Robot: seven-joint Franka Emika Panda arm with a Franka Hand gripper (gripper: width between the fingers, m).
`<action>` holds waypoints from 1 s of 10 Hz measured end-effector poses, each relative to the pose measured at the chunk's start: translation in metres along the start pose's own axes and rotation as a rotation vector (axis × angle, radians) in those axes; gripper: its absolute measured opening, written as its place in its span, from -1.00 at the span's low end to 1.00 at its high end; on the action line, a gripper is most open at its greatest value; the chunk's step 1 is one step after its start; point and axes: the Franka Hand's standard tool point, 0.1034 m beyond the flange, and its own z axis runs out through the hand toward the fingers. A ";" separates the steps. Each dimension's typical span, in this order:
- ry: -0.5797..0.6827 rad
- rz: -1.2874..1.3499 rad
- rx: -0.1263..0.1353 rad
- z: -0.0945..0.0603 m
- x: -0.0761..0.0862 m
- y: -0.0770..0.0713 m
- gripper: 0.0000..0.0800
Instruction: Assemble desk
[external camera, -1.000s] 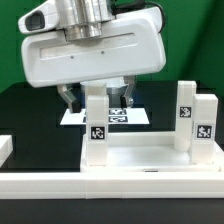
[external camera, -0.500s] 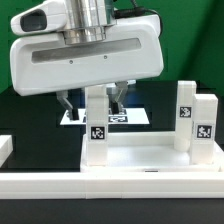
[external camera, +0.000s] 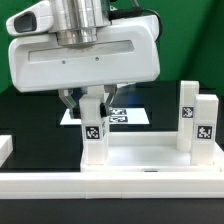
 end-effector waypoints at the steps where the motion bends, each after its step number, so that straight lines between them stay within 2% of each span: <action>1: -0.006 0.181 -0.007 0.000 -0.002 0.000 -0.27; 2: -0.014 0.363 -0.014 0.001 -0.004 0.000 -0.27; 4: -0.037 0.670 0.022 0.001 -0.005 -0.002 -0.27; 5: -0.046 0.755 0.029 0.002 -0.005 -0.002 -0.27; 7: -0.054 0.884 0.026 0.001 -0.006 -0.003 -0.27; 9: -0.054 0.882 0.025 0.002 -0.006 -0.003 -0.27; 10: -0.055 0.864 0.025 0.002 -0.006 -0.004 0.27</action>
Offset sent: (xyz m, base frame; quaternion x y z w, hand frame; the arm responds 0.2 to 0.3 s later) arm 0.0086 0.0279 0.0003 0.0809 -0.0751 0.3822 0.9175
